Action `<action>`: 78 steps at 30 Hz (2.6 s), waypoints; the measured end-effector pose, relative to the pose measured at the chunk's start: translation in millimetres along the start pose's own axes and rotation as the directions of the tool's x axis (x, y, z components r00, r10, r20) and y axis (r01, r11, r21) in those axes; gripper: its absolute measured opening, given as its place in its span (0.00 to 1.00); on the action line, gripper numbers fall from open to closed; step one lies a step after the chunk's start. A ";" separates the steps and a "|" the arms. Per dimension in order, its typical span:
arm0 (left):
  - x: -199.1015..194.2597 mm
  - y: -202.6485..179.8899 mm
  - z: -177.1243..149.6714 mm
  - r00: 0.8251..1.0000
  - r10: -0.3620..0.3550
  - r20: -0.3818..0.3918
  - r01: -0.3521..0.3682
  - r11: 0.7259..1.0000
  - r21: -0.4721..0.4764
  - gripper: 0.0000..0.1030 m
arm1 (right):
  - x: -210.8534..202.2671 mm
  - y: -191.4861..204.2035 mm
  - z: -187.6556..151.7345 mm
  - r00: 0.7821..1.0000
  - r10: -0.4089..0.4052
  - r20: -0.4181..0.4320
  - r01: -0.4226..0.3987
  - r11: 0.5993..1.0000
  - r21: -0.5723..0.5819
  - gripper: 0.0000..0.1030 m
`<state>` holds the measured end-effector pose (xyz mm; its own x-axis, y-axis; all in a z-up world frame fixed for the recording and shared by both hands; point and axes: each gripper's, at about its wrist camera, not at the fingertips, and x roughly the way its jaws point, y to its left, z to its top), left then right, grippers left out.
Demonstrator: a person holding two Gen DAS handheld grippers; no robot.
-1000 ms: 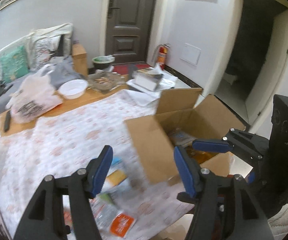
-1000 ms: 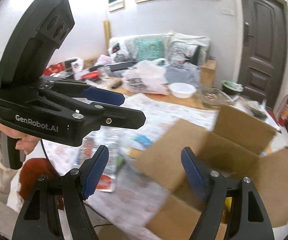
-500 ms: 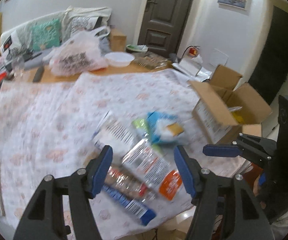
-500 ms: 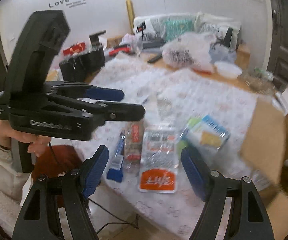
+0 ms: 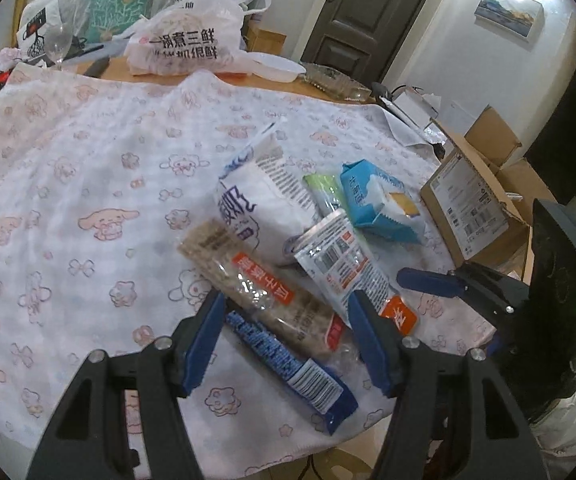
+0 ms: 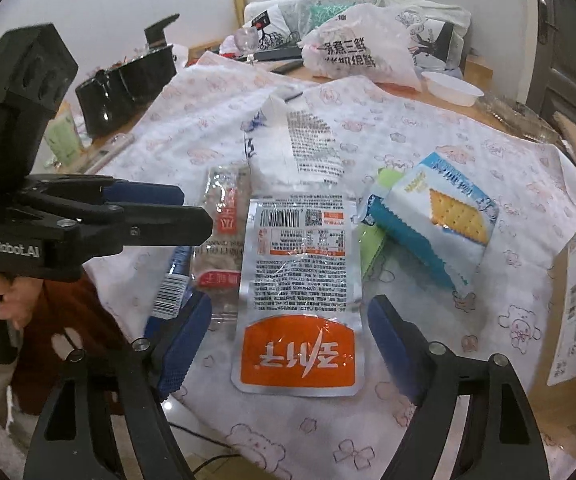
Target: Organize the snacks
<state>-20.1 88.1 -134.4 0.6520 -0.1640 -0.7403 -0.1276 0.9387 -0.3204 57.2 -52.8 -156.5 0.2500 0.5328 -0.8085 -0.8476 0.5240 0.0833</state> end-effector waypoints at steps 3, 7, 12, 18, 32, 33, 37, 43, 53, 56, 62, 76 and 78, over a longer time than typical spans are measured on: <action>5.3 0.4 0.6 1.000 0.001 -0.005 -0.001 1.000 -0.004 0.59 | 6.7 -0.8 -1.7 1.000 0.005 -0.018 -0.005 1.000 0.000 0.76; 12.6 -0.4 0.9 1.000 0.015 -0.019 -0.016 1.000 -0.008 0.59 | 7.0 -2.5 -2.3 1.000 0.005 0.001 -0.005 1.000 -0.008 0.65; 17.7 -4.6 2.1 0.997 0.070 -0.026 -0.070 0.998 0.001 0.59 | 3.9 -9.6 -1.5 1.000 -0.006 -0.016 0.006 1.000 0.008 0.62; 28.5 -14.5 1.9 0.987 0.156 -0.032 -0.155 0.988 0.022 0.64 | -6.6 -17.2 -8.6 1.000 -0.030 0.006 0.030 0.999 0.036 0.62; 50.0 -31.4 0.0 0.938 0.346 0.016 -0.346 0.934 0.090 0.56 | -11.1 -12.7 -22.7 0.997 -0.065 0.039 0.065 0.998 -0.013 0.62; 49.2 -31.5 0.0 0.939 0.344 0.018 -0.344 0.934 0.094 0.49 | -11.3 -13.2 -22.8 0.997 -0.064 0.039 0.064 0.998 -0.012 0.62; 45.4 -33.9 -2.6 0.941 0.337 0.023 -0.337 0.934 0.119 0.34 | -11.2 -13.4 -23.0 0.997 -0.066 0.040 0.066 0.998 -0.012 0.62; 40.9 -29.4 -4.6 0.946 0.324 0.024 -0.324 0.938 0.120 0.25 | -11.5 -13.9 -21.9 0.997 -0.070 0.035 0.070 0.997 -0.009 0.62; 20.9 -8.9 2.3 0.944 0.325 0.064 -0.329 0.941 0.076 0.10 | -9.4 -12.8 -18.9 0.997 -0.077 0.027 0.077 0.997 0.002 0.62; 19.7 -7.1 5.2 0.943 0.324 0.072 -0.329 0.940 0.086 0.10 | -8.3 -11.3 -18.3 0.996 -0.084 0.025 0.084 0.996 0.000 0.62; 27.6 -8.6 9.0 0.934 0.349 0.077 -0.356 0.928 0.111 0.10 | -7.6 -10.8 -18.0 0.996 -0.087 0.021 0.088 0.996 -0.004 0.62; 38.1 -7.1 12.0 0.921 0.381 0.083 -0.388 0.915 0.110 0.08 | -8.9 -9.3 -19.5 0.995 -0.097 0.036 0.098 0.995 -0.007 0.62; 34.3 -6.4 12.1 0.921 0.379 0.090 -0.387 0.916 0.103 0.08 | -11.3 -7.7 -19.3 0.995 -0.096 0.040 0.096 0.995 -0.013 0.62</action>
<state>12.1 80.1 -150.6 0.6195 0.2316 -0.7501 -0.2922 0.9549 0.0535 51.9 -75.7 -159.3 0.3484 0.5063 -0.7888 -0.8258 0.5640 -0.0027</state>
